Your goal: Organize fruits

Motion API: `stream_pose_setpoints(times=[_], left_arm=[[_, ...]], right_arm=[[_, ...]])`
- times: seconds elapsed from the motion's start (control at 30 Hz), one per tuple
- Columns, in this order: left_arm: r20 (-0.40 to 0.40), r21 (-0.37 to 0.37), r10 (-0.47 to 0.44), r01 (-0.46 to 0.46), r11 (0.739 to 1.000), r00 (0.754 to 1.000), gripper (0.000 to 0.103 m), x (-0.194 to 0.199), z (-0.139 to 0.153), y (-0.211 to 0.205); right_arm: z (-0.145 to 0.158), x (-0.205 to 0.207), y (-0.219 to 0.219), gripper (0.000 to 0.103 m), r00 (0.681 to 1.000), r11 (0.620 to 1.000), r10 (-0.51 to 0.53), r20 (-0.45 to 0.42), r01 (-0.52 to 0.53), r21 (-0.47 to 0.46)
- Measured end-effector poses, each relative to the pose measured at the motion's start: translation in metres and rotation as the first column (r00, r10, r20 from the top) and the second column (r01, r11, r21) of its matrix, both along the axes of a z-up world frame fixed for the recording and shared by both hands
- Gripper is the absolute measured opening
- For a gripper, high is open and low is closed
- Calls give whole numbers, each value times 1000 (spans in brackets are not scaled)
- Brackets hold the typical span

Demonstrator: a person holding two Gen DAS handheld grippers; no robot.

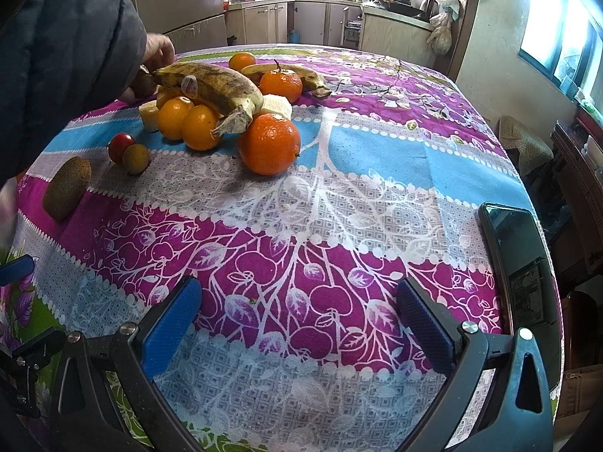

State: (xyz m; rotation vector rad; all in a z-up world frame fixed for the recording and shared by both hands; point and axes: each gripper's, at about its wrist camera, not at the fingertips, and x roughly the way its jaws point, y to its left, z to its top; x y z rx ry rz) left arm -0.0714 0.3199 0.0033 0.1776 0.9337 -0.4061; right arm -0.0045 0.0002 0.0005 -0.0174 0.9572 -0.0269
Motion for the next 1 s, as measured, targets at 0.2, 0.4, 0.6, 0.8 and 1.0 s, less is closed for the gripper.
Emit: stream_pose_setpoints(times=[0.2, 0.4, 0.6, 0.8, 1.0], left_arm=[[2, 14, 1, -1, 1000, 1000, 103, -1, -1, -1], [3, 17, 3, -3, 1000, 1000, 103, -1, -1, 0], [3, 18, 4, -4, 1000, 1000, 103, -1, -1, 0], [4, 19, 6, -6, 1000, 1000, 103, -1, -1, 1], [-8, 25, -10, 10, 1000, 1000, 103, 0, -1, 2]], right_arm=[[0, -1, 0, 103, 1000, 1000, 0, 0, 0, -1], [0, -1, 0, 103, 1000, 1000, 0, 0, 0, -1], [0, 0, 0, 103, 1000, 1000, 0, 1, 0, 0], [0, 0, 0, 103, 1000, 1000, 0, 0, 0, -1], [0, -1, 1, 103, 1000, 1000, 0, 0, 0, -1]])
